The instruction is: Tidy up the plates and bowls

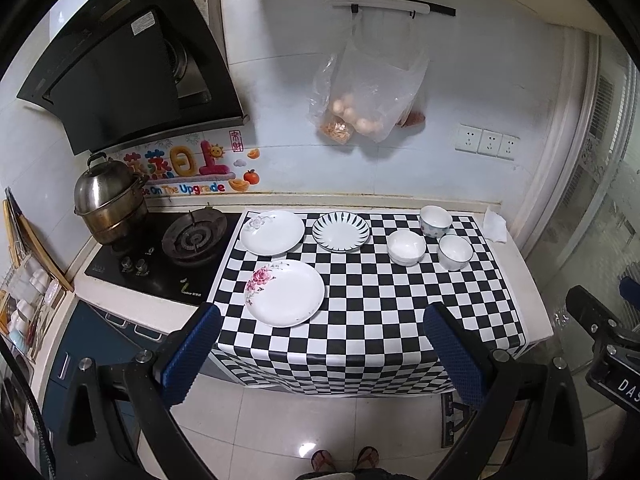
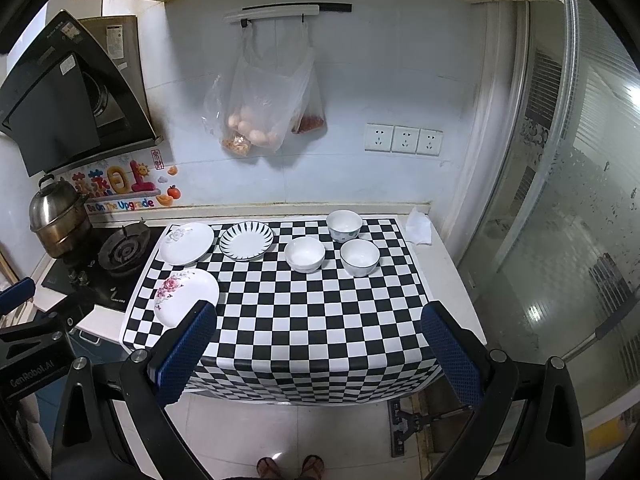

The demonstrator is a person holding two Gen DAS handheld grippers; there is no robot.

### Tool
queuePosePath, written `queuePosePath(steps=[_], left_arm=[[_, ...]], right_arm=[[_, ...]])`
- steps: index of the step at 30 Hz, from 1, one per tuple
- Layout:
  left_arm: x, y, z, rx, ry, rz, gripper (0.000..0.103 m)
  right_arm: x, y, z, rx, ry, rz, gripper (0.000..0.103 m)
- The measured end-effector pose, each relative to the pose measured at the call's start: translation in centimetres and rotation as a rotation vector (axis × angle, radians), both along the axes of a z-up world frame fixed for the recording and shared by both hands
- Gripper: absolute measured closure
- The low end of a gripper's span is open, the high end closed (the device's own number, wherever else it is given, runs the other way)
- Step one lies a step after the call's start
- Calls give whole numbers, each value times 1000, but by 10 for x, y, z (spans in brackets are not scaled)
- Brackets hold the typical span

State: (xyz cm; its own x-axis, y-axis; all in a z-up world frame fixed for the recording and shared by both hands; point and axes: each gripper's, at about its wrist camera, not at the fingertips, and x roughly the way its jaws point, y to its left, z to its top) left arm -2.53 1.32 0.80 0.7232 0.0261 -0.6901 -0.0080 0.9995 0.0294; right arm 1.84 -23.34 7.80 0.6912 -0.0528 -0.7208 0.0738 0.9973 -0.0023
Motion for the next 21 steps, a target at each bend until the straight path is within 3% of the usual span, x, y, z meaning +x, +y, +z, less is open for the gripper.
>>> queuePosePath(steps=[21], left_arm=[[10,9,-6,4,-7,2,0]], right_arm=[[8,14,-2,-36,-2,-10,0]])
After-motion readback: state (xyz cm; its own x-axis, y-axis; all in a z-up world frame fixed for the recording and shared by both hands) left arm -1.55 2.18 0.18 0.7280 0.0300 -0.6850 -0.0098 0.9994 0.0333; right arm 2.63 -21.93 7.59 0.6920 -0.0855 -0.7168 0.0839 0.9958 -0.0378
